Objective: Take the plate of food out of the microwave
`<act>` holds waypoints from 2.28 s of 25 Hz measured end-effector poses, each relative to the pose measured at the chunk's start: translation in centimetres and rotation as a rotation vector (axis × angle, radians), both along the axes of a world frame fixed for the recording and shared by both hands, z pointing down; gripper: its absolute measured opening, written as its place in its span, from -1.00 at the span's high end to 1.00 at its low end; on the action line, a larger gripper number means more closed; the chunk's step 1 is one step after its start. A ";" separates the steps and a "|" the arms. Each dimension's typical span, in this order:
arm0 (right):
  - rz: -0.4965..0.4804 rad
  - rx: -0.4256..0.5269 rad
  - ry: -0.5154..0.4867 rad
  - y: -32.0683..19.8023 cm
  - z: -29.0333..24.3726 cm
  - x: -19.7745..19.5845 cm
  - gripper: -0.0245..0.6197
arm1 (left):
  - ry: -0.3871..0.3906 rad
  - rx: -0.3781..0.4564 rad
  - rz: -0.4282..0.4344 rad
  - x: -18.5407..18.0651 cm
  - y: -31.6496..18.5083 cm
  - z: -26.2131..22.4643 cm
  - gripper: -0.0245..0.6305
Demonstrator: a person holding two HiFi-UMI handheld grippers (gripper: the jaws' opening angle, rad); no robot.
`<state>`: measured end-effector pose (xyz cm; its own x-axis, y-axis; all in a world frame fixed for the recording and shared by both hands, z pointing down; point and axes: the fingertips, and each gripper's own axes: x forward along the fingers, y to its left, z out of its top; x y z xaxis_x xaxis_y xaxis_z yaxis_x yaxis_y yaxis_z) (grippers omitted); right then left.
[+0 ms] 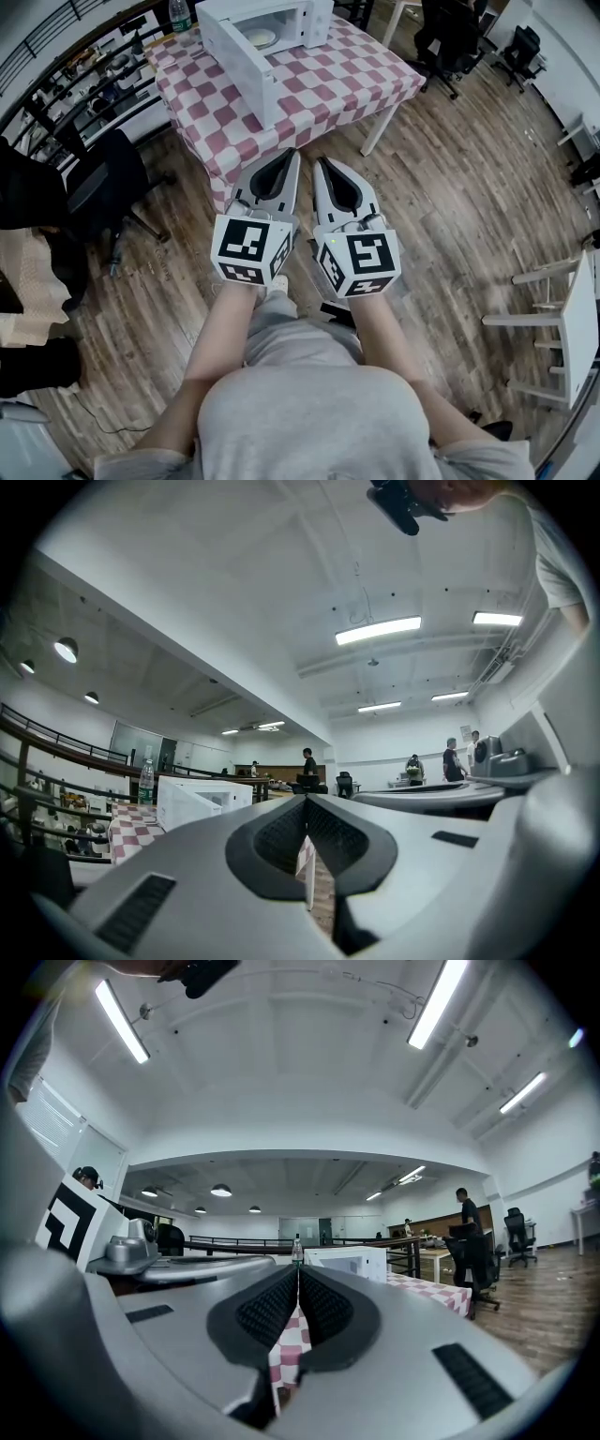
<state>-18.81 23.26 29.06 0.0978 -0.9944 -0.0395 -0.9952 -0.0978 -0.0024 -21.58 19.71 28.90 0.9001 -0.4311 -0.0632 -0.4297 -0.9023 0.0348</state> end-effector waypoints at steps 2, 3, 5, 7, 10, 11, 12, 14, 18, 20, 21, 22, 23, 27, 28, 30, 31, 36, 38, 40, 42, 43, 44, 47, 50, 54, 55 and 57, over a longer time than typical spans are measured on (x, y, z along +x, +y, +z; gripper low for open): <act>0.007 -0.005 0.000 -1.2 0.0 0.8 0.84 | -0.001 -0.007 0.006 0.8 -1.4 0.0 0.92; 0.007 -0.009 0.001 -1.7 -0.1 1.1 0.84 | 0.001 -0.011 0.009 1.1 -2.0 0.0 0.92; 0.004 -0.020 0.001 -2.7 -0.1 1.8 0.84 | 0.003 -0.017 0.018 1.9 -3.1 -0.1 0.92; 0.005 -0.029 0.001 -3.6 0.0 2.6 0.84 | 0.006 -0.020 0.032 2.8 -4.0 -0.1 0.92; 0.017 -0.040 0.005 -5.0 0.2 3.9 0.84 | 0.006 -0.019 0.059 4.2 -5.2 0.0 0.92; 0.021 -0.042 0.005 -5.5 0.2 4.3 0.84 | 0.004 -0.018 0.067 4.5 -5.6 0.0 0.92; 0.023 -0.044 0.004 -5.9 0.3 4.7 0.84 | 0.003 -0.018 0.073 4.8 -6.1 0.1 0.92; 0.030 -0.046 0.001 -6.9 0.4 5.5 0.84 | 0.005 -0.019 0.083 5.4 -7.2 0.1 0.92; 0.050 -0.052 -0.007 -8.8 0.7 7.0 0.84 | 0.007 -0.018 0.102 6.6 -9.2 0.2 0.92; 0.058 -0.055 -0.012 -9.8 0.9 7.5 0.84 | 0.004 -0.020 0.115 7.2 -10.0 0.4 0.92; 0.061 -0.057 -0.014 -10.4 1.0 7.6 0.84 | 0.002 -0.022 0.122 7.5 -10.4 0.6 0.92; 0.064 -0.059 -0.016 -10.9 1.1 7.8 0.84 | 0.000 -0.025 0.128 7.8 -10.8 0.7 0.92; 0.067 -0.062 -0.018 -11.4 1.2 8.0 0.84 | -0.001 -0.028 0.134 8.1 -11.2 0.8 0.92; 0.085 -0.072 -0.024 -13.0 1.7 8.8 0.84 | -0.002 -0.037 0.151 9.0 -12.5 1.3 0.92; 0.088 -0.074 -0.026 -13.4 1.8 9.0 0.84 | -0.002 -0.038 0.155 9.2 -12.8 1.4 0.92; 0.092 -0.074 -0.033 -14.1 1.9 9.4 0.84 | -0.005 -0.040 0.161 9.4 -13.3 1.6 0.92; 0.093 -0.073 -0.036 -14.4 1.9 9.5 0.84 | -0.006 -0.042 0.162 9.6 -13.6 1.7 0.92; 0.096 -0.071 -0.041 -16.4 2.0 10.5 0.84 | -0.008 -0.050 0.151 10.6 -15.3 1.8 0.92; 0.093 -0.073 -0.042 -17.1 2.2 10.9 0.84 | -0.008 -0.057 0.129 11.0 -16.1 2.0 0.92; 0.087 -0.075 -0.044 -17.7 2.4 11.5 0.84 | -0.007 -0.070 0.100 11.5 -17.0 2.3 0.92; 0.071 -0.074 -0.044 -18.4 2.5 12.3 0.84 | -0.006 -0.083 0.077 12.4 -17.9 2.5 0.92; 0.063 -0.074 -0.043 -18.9 2.6 12.8 0.84 | -0.006 -0.086 0.069 12.9 -18.3 2.6 0.92; 0.056 -0.074 -0.044 -19.3 2.6 13.3 0.84 | -0.008 -0.088 0.062 13.4 -18.7 2.7 0.92; 0.042 -0.073 -0.049 -20.5 2.7 15.0 0.84 | -0.010 -0.088 0.043 15.0 -19.6 2.8 0.92; 0.015 -0.079 -0.040 -21.8 2.7 16.5 0.84 | -0.010 -0.091 0.017 16.6 -20.8 2.9 0.92; -0.018 -0.088 -0.038 -23.6 2.9 19.0 0.84 | -0.009 -0.095 -0.019 19.0 -22.5 2.9 0.92; -0.026 -0.090 -0.039 -24.1 2.9 19.7 0.84 | -0.009 -0.095 -0.029 19.6 -23.0 2.8 0.92; -0.046 -0.092 -0.040 -25.0 2.8 21.0 0.84 | -0.008 -0.096 -0.049 20.8 -23.8 2.8 0.92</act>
<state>2.18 -1.72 31.89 0.0517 -0.9971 0.0556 -0.9979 -0.0537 -0.0354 -0.74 -4.13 31.65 0.8782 -0.4782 -0.0121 -0.4737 -0.8729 0.1167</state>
